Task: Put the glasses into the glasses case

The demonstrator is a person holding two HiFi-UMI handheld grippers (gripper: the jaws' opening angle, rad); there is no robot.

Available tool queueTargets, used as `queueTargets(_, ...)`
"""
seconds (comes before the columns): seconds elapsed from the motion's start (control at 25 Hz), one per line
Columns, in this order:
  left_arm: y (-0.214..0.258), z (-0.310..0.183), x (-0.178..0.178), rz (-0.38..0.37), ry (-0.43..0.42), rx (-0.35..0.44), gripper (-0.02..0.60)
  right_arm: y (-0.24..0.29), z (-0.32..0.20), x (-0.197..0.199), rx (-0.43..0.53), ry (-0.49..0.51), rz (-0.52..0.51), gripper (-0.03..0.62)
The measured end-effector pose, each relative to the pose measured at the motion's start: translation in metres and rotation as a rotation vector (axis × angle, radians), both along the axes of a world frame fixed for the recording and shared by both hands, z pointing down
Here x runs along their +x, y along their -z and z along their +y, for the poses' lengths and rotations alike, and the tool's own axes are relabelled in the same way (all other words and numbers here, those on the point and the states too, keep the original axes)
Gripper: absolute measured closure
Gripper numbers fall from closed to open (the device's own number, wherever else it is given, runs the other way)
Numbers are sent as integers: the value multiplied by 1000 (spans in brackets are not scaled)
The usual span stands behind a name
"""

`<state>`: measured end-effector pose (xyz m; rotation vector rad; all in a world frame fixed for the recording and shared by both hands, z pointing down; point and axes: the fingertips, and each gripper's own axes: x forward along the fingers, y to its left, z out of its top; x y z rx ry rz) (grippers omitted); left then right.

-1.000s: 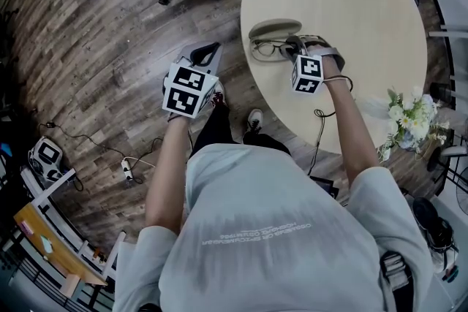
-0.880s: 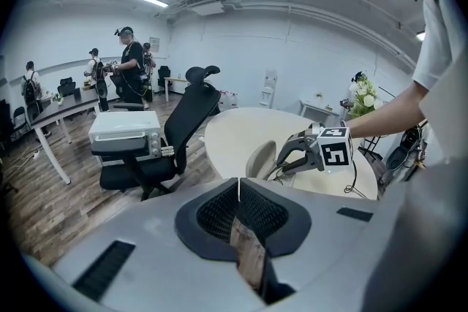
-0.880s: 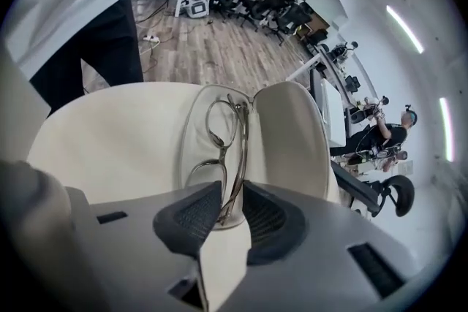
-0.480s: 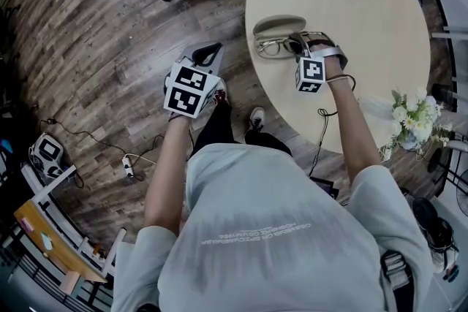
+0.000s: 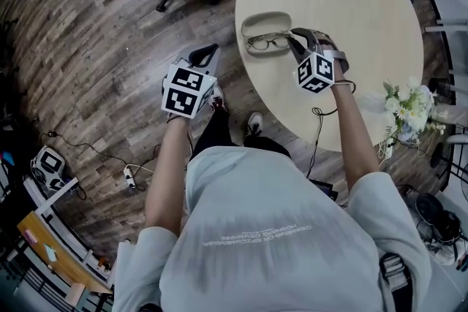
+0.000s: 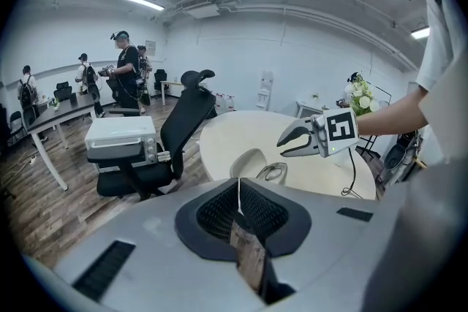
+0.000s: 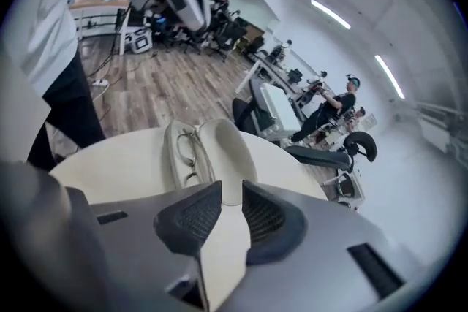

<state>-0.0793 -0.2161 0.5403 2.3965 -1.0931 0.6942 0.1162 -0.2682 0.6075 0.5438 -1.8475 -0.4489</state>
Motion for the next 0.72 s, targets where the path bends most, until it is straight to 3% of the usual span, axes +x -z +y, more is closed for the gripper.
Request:
queueTargets(0.32,34,-19,22,-4,-21,91,563,71,-13,26,13,-319,-351,561)
queueTargets(0.72,112,-66,53,28,-80,287,563,175,-16,51,86,-507,-675,592)
